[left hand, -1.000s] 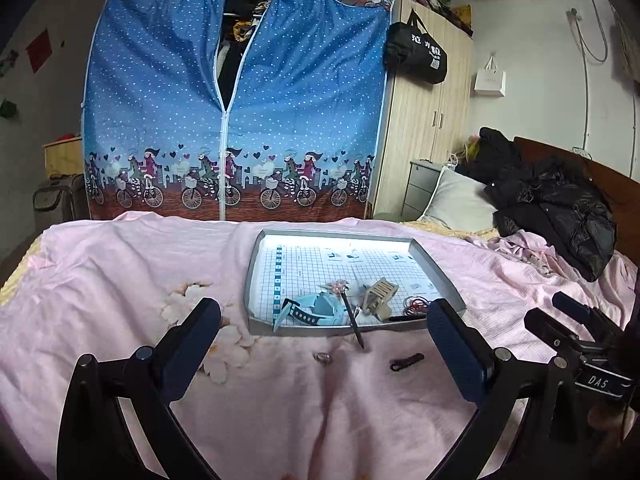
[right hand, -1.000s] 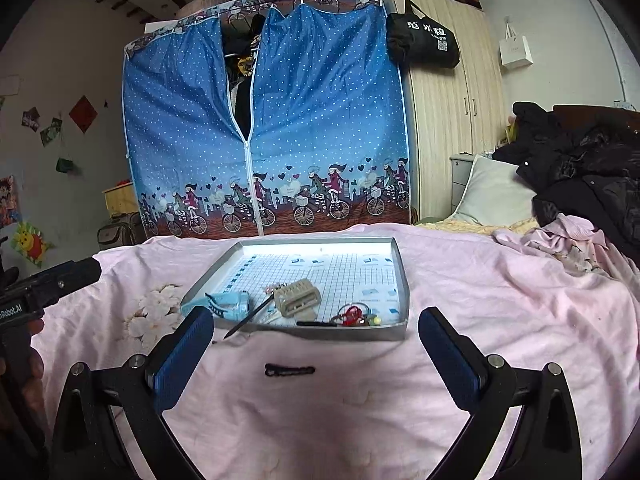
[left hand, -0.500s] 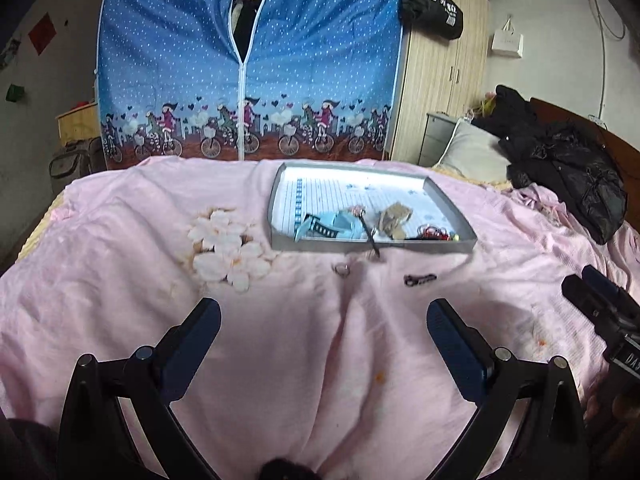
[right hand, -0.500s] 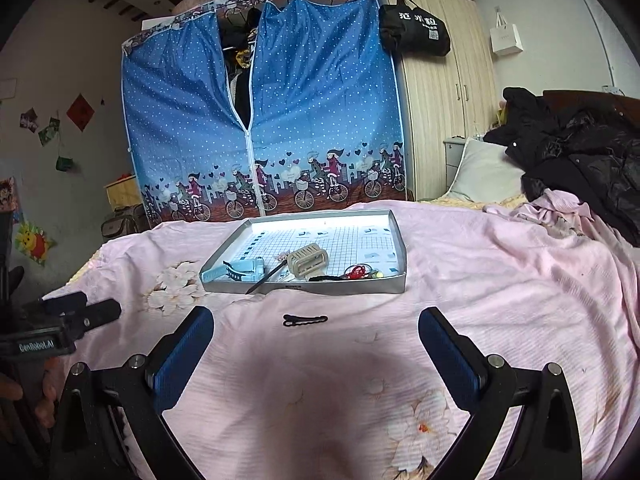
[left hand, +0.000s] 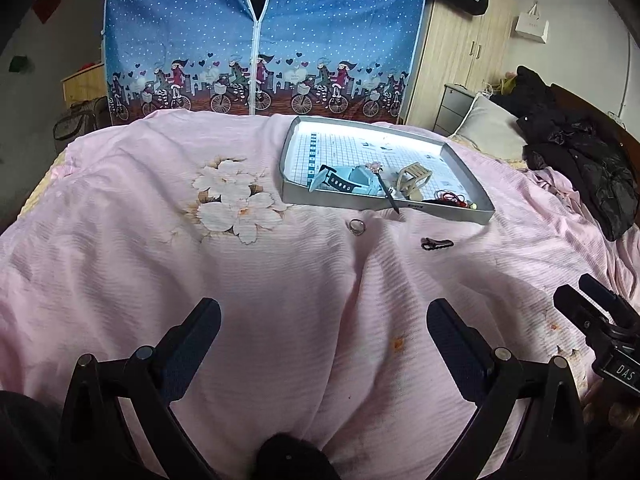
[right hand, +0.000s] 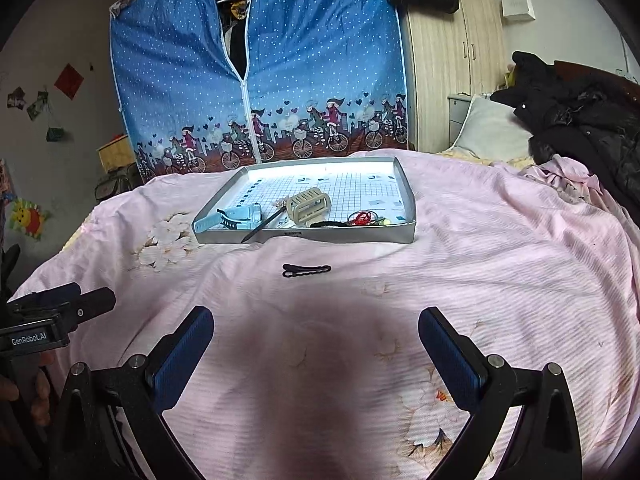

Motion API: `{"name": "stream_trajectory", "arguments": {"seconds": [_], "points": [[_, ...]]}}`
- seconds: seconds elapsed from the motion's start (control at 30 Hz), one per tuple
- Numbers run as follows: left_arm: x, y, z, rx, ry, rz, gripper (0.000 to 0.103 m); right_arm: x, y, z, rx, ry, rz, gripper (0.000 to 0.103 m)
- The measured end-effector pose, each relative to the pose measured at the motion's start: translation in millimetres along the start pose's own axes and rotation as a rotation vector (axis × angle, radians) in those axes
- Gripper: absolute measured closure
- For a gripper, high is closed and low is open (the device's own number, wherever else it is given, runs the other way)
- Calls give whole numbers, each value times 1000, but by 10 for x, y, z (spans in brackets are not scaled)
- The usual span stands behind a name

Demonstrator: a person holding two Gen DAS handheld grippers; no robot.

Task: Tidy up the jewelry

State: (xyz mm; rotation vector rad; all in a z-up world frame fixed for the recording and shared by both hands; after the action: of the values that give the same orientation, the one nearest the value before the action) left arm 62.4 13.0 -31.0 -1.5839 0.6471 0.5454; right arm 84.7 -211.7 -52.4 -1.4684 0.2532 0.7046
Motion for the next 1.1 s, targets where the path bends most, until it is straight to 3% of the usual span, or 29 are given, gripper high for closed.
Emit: {"name": "stream_trajectory", "arguments": {"seconds": [0.33, 0.6, 0.7, 0.87, 1.1], "points": [[139, -126, 136, -6, -35, 25, 2, 295, -50, -42, 15, 1, 83, 0], [678, -230, 165, 135, -73, 222, 2, 597, -80, -109, -39, 49, 160, 0], [904, -297, 196, 172, -80, 260, 2, 769, -64, -155, -48, 47, 211, 0], [1231, -417, 274, 187, -94, 273, 2, 1064, -115, -154, -103, 47, 259, 0], [1283, -611, 419, 101, -40, 199, 2, 1230, -299, -104, -143, 47, 184, 0]]}}
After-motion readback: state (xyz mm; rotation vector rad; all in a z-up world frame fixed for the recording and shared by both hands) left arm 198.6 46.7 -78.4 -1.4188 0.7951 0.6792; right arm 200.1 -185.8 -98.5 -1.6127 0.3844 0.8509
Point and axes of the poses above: each gripper's, at about its wrist camera, not at the fingertips, and x roughly the way its jaws point, z to its left, y to its underside, the point moved 2 cm from there along x, roughly the way its jaws point
